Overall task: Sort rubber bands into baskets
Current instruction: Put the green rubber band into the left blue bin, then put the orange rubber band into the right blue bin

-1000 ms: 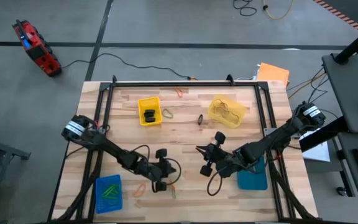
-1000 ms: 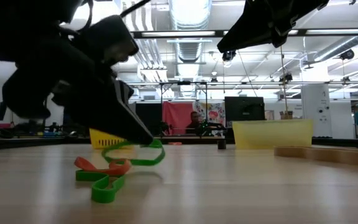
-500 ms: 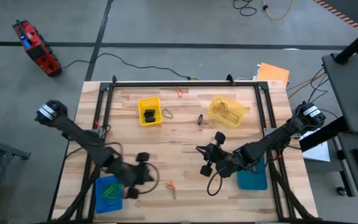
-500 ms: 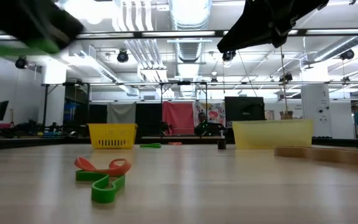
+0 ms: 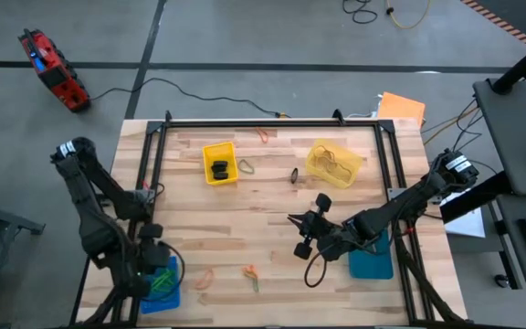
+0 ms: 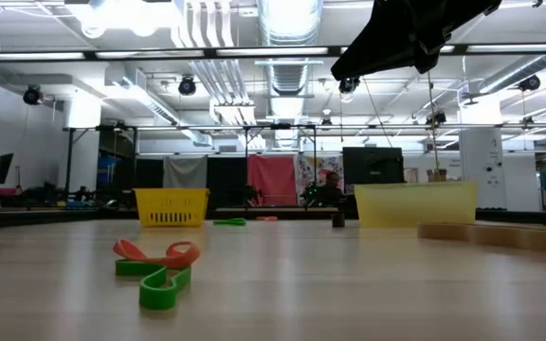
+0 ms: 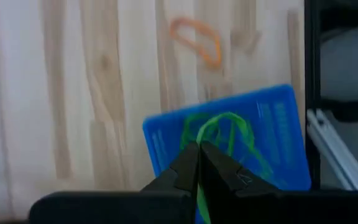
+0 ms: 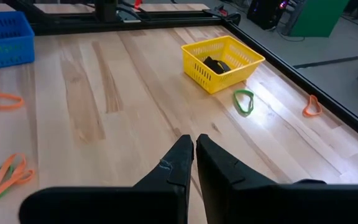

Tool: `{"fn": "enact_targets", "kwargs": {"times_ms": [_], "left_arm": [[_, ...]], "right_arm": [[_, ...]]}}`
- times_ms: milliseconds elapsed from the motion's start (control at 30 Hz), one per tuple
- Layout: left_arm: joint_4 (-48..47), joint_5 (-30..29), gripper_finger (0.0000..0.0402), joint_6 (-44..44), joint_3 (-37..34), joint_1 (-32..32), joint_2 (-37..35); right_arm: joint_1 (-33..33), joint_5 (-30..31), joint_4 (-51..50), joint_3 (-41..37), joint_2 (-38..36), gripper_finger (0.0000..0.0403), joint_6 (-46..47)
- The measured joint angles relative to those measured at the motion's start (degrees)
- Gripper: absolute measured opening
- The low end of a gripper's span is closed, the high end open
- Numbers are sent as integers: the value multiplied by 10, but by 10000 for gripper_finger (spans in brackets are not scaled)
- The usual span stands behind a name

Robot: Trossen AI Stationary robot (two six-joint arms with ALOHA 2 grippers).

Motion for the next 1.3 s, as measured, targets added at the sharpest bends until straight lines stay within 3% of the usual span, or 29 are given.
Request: {"fn": "enact_targets", "kwargs": {"times_ms": [200, 500, 900, 1033, 1200, 1300], "left_arm": [[5, 47, 0, -71, -42, -28, 10], [32, 45, 5, -126, -97, -30, 51], [43, 41, 101, -124, -80, -30, 90], [45, -22, 118, -91, -62, -30, 86], [68, -217, 117, 6, -43, -36, 83], [87, -310, 109, 68, -53, -40, 82]], "right_arm": [[0, 0, 0, 0, 0, 18, 0], [0, 0, 0, 0, 0, 18, 0], [0, 0, 2, 0, 0, 18, 1], [-3, 0, 10, 0, 0, 18, 2], [-31, -2, 34, 0, 0, 18, 8], [-61, -40, 34, 2, 0, 18, 8]]}}
